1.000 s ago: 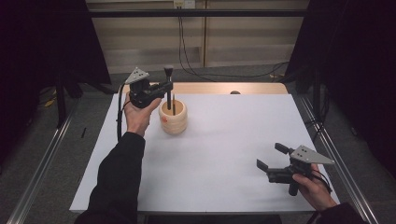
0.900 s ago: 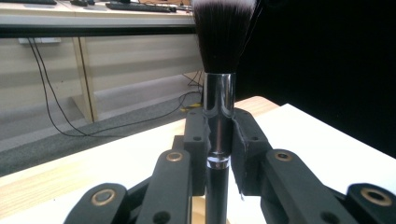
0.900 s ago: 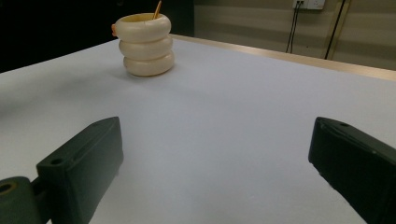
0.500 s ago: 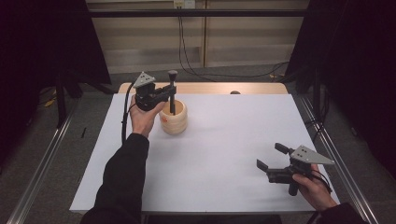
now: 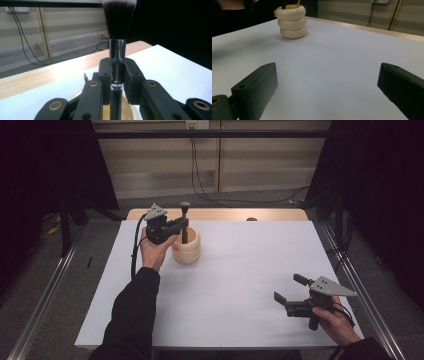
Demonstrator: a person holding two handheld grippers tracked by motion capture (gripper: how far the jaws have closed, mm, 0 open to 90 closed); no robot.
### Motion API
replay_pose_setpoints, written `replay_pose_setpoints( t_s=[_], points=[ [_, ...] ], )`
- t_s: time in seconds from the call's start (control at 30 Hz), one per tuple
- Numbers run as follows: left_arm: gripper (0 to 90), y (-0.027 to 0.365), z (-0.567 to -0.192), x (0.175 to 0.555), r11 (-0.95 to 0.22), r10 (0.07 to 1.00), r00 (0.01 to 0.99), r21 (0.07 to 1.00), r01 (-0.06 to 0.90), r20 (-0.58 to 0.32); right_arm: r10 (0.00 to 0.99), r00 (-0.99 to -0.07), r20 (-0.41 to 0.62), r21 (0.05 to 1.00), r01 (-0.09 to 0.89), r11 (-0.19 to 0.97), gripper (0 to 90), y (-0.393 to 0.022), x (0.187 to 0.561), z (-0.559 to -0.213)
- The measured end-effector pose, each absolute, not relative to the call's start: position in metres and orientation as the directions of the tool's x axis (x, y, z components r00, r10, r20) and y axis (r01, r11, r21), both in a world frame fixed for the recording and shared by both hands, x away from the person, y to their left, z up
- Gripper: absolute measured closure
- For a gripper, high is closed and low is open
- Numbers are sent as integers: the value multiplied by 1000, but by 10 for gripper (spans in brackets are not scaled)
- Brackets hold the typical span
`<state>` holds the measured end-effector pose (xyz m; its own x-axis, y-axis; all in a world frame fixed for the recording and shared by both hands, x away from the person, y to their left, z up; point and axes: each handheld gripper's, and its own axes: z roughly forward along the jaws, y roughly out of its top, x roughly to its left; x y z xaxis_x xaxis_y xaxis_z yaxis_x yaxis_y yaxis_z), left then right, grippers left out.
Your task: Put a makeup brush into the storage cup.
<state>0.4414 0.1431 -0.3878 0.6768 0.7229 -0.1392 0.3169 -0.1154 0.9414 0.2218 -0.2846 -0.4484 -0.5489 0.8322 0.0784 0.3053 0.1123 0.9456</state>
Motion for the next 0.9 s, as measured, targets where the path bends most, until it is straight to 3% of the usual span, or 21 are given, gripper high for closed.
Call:
replay_pose_setpoints(
  t_s=[0.9],
  points=[
    [774, 143, -408, 438, -114, 738, 658, 935, 335, -146, 822, -566, 60, 949, 289, 129, 17, -284, 221, -448]
  ],
)
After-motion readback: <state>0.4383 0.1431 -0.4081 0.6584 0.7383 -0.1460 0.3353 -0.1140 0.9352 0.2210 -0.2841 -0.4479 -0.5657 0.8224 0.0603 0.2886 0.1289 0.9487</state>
